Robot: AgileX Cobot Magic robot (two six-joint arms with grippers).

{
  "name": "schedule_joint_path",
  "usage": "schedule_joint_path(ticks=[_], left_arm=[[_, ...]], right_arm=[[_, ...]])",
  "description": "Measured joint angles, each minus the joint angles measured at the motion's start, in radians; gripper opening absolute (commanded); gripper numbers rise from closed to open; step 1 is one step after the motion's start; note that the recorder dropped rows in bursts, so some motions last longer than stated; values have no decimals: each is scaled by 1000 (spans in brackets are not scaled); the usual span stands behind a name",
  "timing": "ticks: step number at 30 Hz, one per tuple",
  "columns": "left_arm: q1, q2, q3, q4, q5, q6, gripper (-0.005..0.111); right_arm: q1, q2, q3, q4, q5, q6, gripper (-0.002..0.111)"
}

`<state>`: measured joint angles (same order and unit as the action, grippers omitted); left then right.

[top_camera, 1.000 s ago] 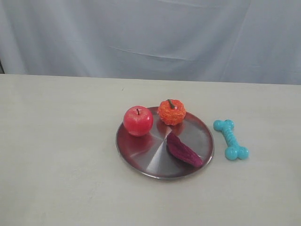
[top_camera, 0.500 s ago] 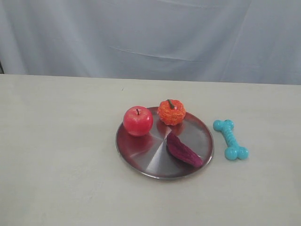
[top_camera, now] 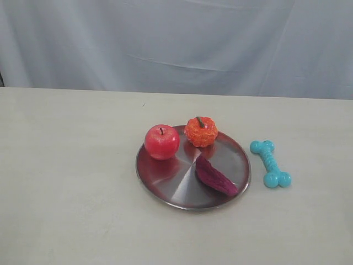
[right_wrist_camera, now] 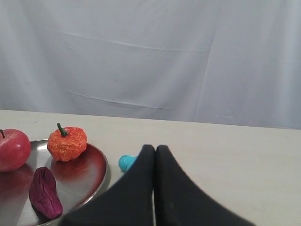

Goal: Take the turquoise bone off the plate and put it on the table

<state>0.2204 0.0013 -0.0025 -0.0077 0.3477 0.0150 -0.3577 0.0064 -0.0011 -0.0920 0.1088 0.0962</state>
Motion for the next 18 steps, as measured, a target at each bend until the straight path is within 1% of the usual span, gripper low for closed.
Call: schedule_joint_path(ticks=[9, 13, 18], left_arm=[[0, 0, 0, 0, 0, 0, 0], [0, 0, 0, 0, 0, 0, 0], [0, 0, 0, 0, 0, 0, 0]], right_arm=[[0, 0, 0, 47, 39, -27, -1], [0, 0, 0, 92, 68, -69, -1], [0, 0, 0, 128, 154, -96, -1]])
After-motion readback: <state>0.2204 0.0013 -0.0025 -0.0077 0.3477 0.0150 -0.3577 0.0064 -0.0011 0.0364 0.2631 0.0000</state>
